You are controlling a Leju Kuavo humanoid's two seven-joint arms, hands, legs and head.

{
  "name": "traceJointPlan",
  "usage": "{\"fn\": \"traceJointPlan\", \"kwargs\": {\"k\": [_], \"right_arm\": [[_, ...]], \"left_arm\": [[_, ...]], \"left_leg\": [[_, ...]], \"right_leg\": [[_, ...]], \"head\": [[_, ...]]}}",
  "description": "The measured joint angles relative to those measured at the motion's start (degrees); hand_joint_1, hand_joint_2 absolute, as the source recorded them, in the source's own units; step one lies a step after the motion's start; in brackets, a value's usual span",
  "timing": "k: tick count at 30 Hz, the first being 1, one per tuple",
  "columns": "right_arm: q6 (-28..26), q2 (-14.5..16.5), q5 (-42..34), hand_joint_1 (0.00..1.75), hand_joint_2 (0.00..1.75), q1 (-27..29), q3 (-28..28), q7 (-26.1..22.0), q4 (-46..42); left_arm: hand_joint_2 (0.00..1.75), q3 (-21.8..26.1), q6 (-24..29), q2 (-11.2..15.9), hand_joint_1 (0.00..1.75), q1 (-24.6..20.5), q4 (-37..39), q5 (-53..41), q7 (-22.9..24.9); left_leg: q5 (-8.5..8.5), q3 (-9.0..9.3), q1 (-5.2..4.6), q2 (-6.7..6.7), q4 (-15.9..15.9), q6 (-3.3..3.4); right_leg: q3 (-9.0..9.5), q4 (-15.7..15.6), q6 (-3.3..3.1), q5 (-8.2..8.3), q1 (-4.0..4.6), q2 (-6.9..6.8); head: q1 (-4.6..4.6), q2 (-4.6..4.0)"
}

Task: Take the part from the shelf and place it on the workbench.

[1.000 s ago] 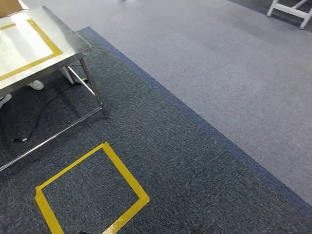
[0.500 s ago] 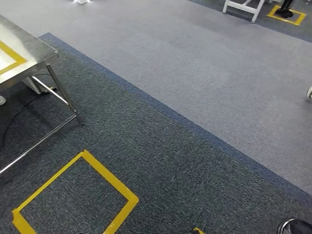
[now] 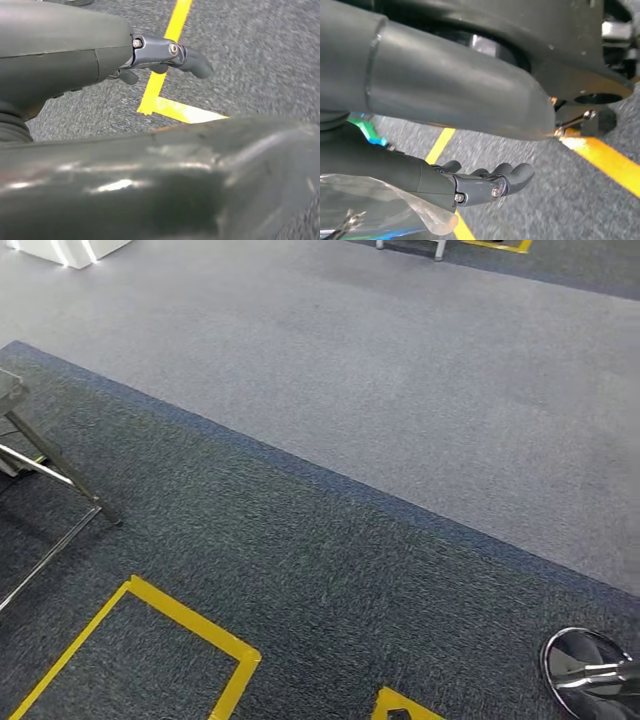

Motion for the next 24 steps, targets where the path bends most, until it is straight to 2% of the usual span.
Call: {"fn": "traceJointPlan", "kwargs": {"k": [1,2,3,4,6,7,8,9,10,11,13,14,15,16,17,18,19,21,22,23,24], "right_arm": [[0.03,0.01,-0.04,0.0,0.0,0.01,0.0,-0.03,0.0],[0.06,0.0,-0.09,0.0,0.0,0.04,0.0,-0.05,0.0],[0.09,0.0,-0.14,0.0,0.0,0.08,0.0,-0.05,0.0],[0.13,0.01,-0.18,0.0,0.0,0.1,0.0,-0.06,0.0],[0.27,0.02,-0.25,0.0,0.0,0.01,0.0,-0.07,0.0],[0.34,0.03,-0.28,0.0,0.0,-0.07,0.0,-0.07,0.0],[0.4,0.03,-0.31,0.0,0.0,-0.1,0.0,-0.06,0.0],[0.43,0.03,-0.32,0.0,0.0,-0.08,0.0,-0.05,0.0],[0.45,0.02,-0.32,0.0,0.0,0.03,0.0,-0.03,0.01],[0.48,0.02,-0.31,0.0,0.0,0.15,0.0,-0.02,0.01],[0.5,0.02,-0.27,0.0,0.0,0.15,0.0,0.04,0.02],[0.51,0.02,-0.25,0.0,0.0,0.08,0.0,0.05,0.02],[0.51,0.02,-0.23,0.0,0.0,0.01,0.0,0.07,0.02],[0.52,0.02,-0.22,0.0,0.0,0.01,0.0,0.08,0.02],[0.52,0.02,-0.22,0.0,0.0,0.07,0.0,0.08,0.02],[0.52,0.02,-0.21,0.0,0.0,0.14,0.0,0.08,0.02],[0.53,0.02,-0.2,0.0,0.0,0.2,0.0,0.09,0.02],[0.55,0.02,-0.15,0.0,0.0,0.11,0.0,0.1,0.01],[0.56,0.02,-0.13,0.0,0.0,0.03,0.0,0.11,0.01],[0.56,0.02,-0.11,0.0,0.0,-0.01,0.0,0.12,0.0],[0.57,0.01,-0.11,0.0,0.0,0.01,0.0,0.14,0.01]], "left_arm": [[0.0,0.01,-0.05,0.05,0.0,0.16,0.0,-0.02,0.0],[0.0,0.01,-0.08,0.09,0.0,0.26,0.0,-0.07,0.0],[0.0,0.01,-0.09,0.14,0.0,0.31,0.0,-0.15,0.0],[0.0,0.01,-0.11,0.19,0.0,0.3,0.0,-0.25,0.0],[0.0,0.01,-0.18,0.35,0.0,0.3,0.01,-0.46,0.01],[0.0,0.01,-0.22,0.41,0.0,0.31,0.02,-0.51,0.02],[0.0,0.01,-0.29,0.46,0.0,0.31,0.03,-0.55,0.07],[0.0,0.01,-0.34,0.48,0.0,0.29,0.04,-0.55,0.12],[0.0,0.01,-0.39,0.46,0.0,0.24,0.04,-0.55,0.16],[0.0,0.02,-0.43,0.48,0.0,0.19,0.04,-0.54,0.2],[0.0,0.05,-0.52,0.5,0.0,0.13,0.04,-0.52,0.19],[0.0,0.08,-0.57,0.52,0.0,0.17,0.04,-0.52,0.18],[0.0,0.08,-0.63,0.52,0.0,0.26,0.04,-0.52,0.17],[0.0,0.09,-0.67,0.54,0.0,0.36,0.04,-0.51,0.18],[0.0,0.09,-0.67,0.56,0.0,0.38,0.04,-0.51,0.18],[0.0,0.09,-0.68,0.58,0.0,0.34,0.04,-0.51,0.18],[0.0,0.09,-0.68,0.57,0.0,0.27,0.04,-0.51,0.18],[0.0,0.09,-0.69,0.52,0.0,0.16,0.04,-0.52,0.16],[0.0,0.09,-0.69,0.51,0.0,0.16,0.04,-0.52,0.15],[0.0,0.09,-0.69,0.51,0.0,0.13,0.04,-0.52,0.14],[0.0,0.09,-0.69,0.51,0.0,0.1,0.04,-0.52,0.12]], "left_leg": [[-1.03,-1.41,0.0,-0.26,3.21,0.03],[-0.88,-2.09,-0.01,-0.36,4.6,0.1],[0.42,-1.81,-0.01,-0.49,3.76,0.24],[2.56,-0.67,-0.01,-0.88,0.93,0.43],[6.33,2.2,0.1,-3.75,-6.33,0.92],[7.1,3.21,0.15,-5.14,-8.88,1.07],[7.19,3.61,0.14,-6.15,-10.16,1.17],[7.0,3.68,0.09,-6.17,-10.51,1.22],[6.99,3.76,0.1,-5.54,-10.81,1.36],[7.17,3.82,0.14,-4.81,-11.09,1.59],[7.52,4.06,0.27,-3.05,-11.75,2.24],[7.57,4.11,0.17,-2.04,-11.86,2.46],[7.56,4.09,0.05,-1.06,-11.88,2.62],[7.53,4.07,-0.05,-0.08,-11.87,2.65],[7.48,4.08,-0.11,0.86,-11.86,2.65],[7.44,4.11,-0.13,1.67,-11.85,2.61],[7.36,4.2,-0.14,2.4,-11.85,2.53],[7.09,4.51,-0.28,3.62,-11.81,2.13],[6.95,4.63,-0.42,4.11,-11.76,1.85],[6.83,4.75,-0.55,4.57,-11.71,1.56],[6.78,4.83,-0.65,5.01,-11.68,1.3]], "right_leg": [[-0.03,0.01,-0.1,0.03,0.08,0.83],[-0.03,0.05,-0.14,0.06,0.17,1.71],[0.0,0.13,-0.14,0.07,0.23,2.58],[0.03,0.25,-0.13,0.06,0.26,3.44],[-0.17,0.67,0.05,0.03,0.27,5.01],[-0.5,0.9,0.29,0.07,0.23,5.73],[-0.91,1.05,0.63,0.18,0.1,6.43],[-1.28,1.09,1.08,0.36,-0.01,7.11],[-1.73,0.97,1.51,0.55,-0.12,7.74],[-2.06,1.07,1.86,0.48,-0.12,7.43],[-3.77,3.93,2.45,-1.47,0.07,4.39],[-5.26,7.12,2.69,-3.3,0.07,2.34],[-7.13,11.01,2.96,-5.24,0.01,1.0],[-8.75,14.46,3.18,-6.59,-0.11,0.43],[-9.6,16.45,3.36,-6.99,-0.23,0.12],[-9.27,16.17,3.48,-6.27,-0.32,-0.15],[-7.74,13.62,3.5,-4.68,-0.39,-0.59],[-3.02,5.46,3.22,-1.53,-0.22,-2.85],[-1.25,2.5,2.86,-0.74,-0.07,-3.74],[-0.32,0.94,2.49,-0.52,0.09,-4.29],[-0.21,0.67,2.09,-0.65,0.29,-4.1]], "head": [[-0.02,0.0],[-0.01,0.0],[0.0,0.0],[0.0,0.0],[0.03,0.0],[0.0,0.0],[-0.01,0.0],[-0.03,0.0],[-0.08,0.0],[-0.03,0.0],[0.38,0.0],[0.59,0.0],[0.75,0.0],[0.77,0.0],[0.77,0.0],[0.79,0.0],[0.8,0.0],[0.83,0.0],[0.76,0.0],[0.7,0.0],[0.64,0.0]]}}
